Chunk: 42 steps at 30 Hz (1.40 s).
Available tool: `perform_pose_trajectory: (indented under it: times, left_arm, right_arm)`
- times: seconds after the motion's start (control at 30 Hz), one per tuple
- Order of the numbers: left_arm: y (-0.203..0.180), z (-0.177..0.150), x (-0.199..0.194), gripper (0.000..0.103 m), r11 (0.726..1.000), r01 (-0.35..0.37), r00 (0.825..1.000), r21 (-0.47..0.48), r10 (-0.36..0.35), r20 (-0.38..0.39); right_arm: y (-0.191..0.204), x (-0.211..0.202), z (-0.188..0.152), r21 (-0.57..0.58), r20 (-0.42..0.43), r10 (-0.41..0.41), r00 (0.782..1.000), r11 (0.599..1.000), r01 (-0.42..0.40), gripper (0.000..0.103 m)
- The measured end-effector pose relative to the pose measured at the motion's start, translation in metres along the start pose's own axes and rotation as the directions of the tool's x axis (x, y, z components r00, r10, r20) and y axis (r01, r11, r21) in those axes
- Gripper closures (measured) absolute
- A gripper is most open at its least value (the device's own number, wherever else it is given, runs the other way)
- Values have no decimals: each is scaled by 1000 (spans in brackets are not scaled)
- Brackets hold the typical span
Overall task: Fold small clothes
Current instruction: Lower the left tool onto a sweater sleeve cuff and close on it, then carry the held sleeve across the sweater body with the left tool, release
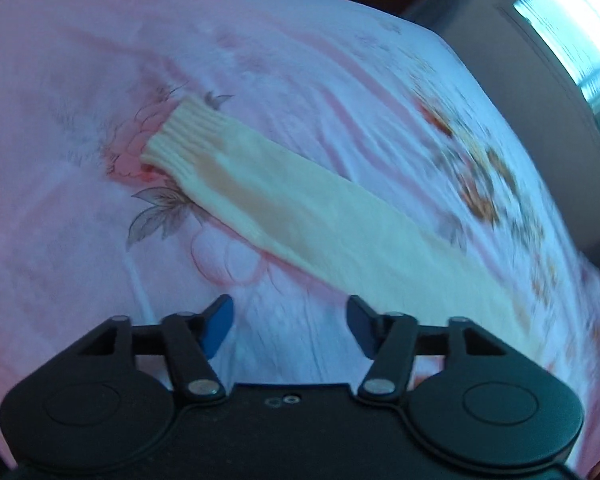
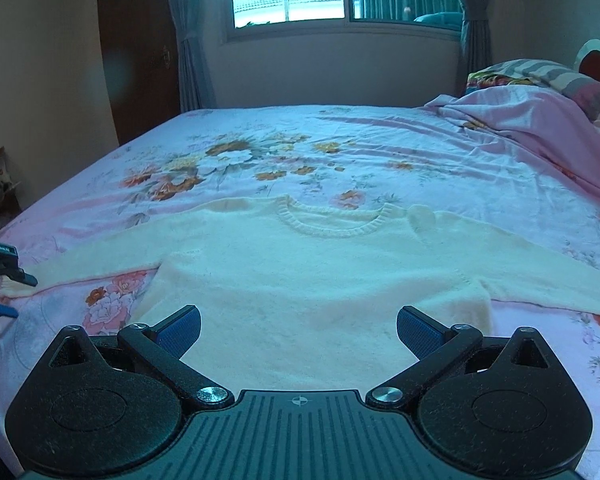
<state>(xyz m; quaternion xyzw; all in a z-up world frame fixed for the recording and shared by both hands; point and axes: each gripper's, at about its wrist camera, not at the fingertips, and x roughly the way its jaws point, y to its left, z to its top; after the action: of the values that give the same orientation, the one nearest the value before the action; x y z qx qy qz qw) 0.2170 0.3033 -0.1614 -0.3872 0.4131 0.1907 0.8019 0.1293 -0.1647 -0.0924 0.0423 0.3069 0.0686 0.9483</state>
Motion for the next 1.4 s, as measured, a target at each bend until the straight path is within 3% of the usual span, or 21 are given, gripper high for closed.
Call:
perform_pose_trajectory:
  times: [0.1, 0.3, 0.43, 0.47, 0.53, 0.6, 0.67, 0.7, 0.77, 0.8, 0.93, 1.03, 1.1, 1.17, 1.23, 1.3, 1.4]
  left_arm:
    - [21, 11, 13, 60, 990, 56, 998, -126, -55, 6]
    - [51, 31, 35, 62, 936, 174, 985, -307, -160, 69]
    - [62, 41, 46, 93, 906, 185, 982, -381, -151, 117]
    - [62, 40, 47, 95, 906, 182, 982, -382, -144, 125]
    - [48, 41, 43, 96, 935, 143, 984, -324, -99, 149]
    - [19, 42, 30, 96, 976, 111, 976, -186, -72, 205]
    - [-23, 42, 13, 96, 995, 100, 958, 0, -97, 269]
    - [-48, 38, 5, 96, 989, 107, 949, 98, -131, 288]
    - [-99, 26, -7, 96, 952, 143, 933, 272, -222, 283]
    - [-125, 16, -12, 96, 920, 167, 925, 354, -270, 268]
    - [-219, -51, -18, 96, 761, 277, 895, 587, -427, 131]
    - [-271, -114, -4, 96, 649, 364, 878, 668, -478, -14]
    - [-299, -158, 16, 96, 565, 381, 884, 732, -454, -110]
    - [-311, -199, 42, 84, 507, 377, 909, 775, -363, -204]
    - [-314, -226, 63, 81, 443, 368, 925, 818, -263, -275]
    - [-306, -232, 65, 83, 427, 356, 932, 832, -223, -284]
    - [-289, -212, 41, 68, 460, 366, 925, 809, -275, -262]
  right_arm:
    - [3, 7, -2, -6, -16, -1, 1000, 1000, 1, 0]
    - [5, 19, -7, -26, -54, -11, 998, 1000, 9, 0]
    - [3, 25, -9, -17, -75, -15, 997, 1000, 14, 0]
    - [3, 26, -8, -13, -78, -15, 997, 1000, 14, 0]
    - [1, 28, -7, -6, -82, -15, 997, 1000, 14, 0]
    - [-4, 31, -6, 17, -88, -10, 996, 1000, 11, 0]
    - [-11, 34, -4, 43, -91, -10, 996, 999, 14, 0]
    - [-15, 35, -3, 55, -91, -13, 996, 998, 18, 0]
    - [-23, 36, -1, 77, -81, -21, 996, 997, 27, 0]
    - [-27, 37, 0, 86, -77, -26, 997, 996, 33, 0]
    - [-42, 36, 2, 110, -68, -43, 997, 993, 51, 0]
    - [-55, 32, -1, 131, -68, -59, 996, 989, 67, 0]
    - [-64, 31, -5, 141, -79, -72, 994, 987, 83, 0]
    - [-73, 30, -8, 150, -93, -85, 992, 984, 98, 0]
    - [-82, 30, -10, 162, -107, -93, 990, 981, 110, 0]
    - [-89, 31, -10, 165, -116, -87, 989, 981, 105, 0]
    - [-95, 35, -9, 154, -110, -82, 991, 983, 98, 0]
